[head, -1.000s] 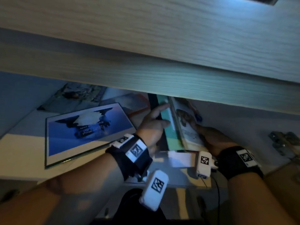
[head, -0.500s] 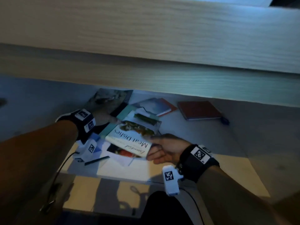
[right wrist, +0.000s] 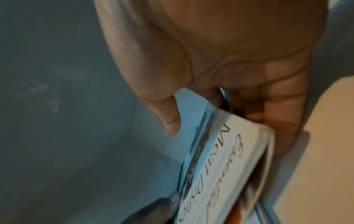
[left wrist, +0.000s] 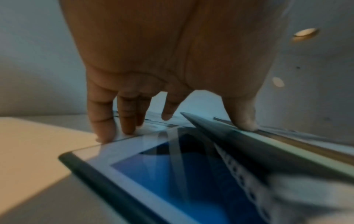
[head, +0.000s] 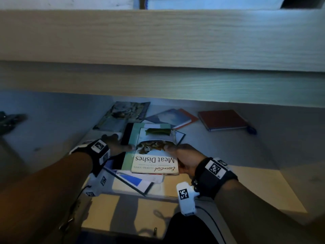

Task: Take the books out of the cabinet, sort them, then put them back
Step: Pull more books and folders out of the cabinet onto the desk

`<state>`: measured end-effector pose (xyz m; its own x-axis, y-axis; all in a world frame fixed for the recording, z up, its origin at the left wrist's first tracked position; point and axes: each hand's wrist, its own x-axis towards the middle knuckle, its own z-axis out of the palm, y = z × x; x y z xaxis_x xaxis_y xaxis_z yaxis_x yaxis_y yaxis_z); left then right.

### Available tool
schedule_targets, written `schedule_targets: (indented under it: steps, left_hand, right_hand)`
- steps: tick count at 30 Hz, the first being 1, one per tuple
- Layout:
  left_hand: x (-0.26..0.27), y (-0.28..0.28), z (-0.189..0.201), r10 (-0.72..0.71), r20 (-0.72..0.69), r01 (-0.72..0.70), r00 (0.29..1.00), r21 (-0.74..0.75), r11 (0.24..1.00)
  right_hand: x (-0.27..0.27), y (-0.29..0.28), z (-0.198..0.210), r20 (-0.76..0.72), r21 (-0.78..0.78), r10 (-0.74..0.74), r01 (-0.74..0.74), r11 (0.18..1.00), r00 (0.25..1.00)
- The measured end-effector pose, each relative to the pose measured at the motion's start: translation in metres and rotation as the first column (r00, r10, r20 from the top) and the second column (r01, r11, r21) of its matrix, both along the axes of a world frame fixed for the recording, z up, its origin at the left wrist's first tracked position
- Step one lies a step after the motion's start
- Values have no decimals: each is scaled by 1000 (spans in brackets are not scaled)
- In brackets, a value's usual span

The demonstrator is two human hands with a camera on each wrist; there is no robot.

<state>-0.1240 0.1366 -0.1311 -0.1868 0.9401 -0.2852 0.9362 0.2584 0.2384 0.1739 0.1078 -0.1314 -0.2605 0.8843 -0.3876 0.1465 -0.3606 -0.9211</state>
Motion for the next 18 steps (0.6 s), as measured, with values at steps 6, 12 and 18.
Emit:
schedule_targets:
  steps: [6,12,18]
  left_hand:
    - [13,-31,16,121,287,-109,950,-57,992]
    - [16,-98,20,246,643,-254,725,-82,964]
    - [8,-184,122,226,646,-191,729,-125,974]
  right_hand:
    - [-14,1,-8,47,35,-171,169,985,984]
    - [-20,-61,18,-4,-101,-265,264,959,964]
    - [-27,-163,126,-113,-324,-316,265,908,942]
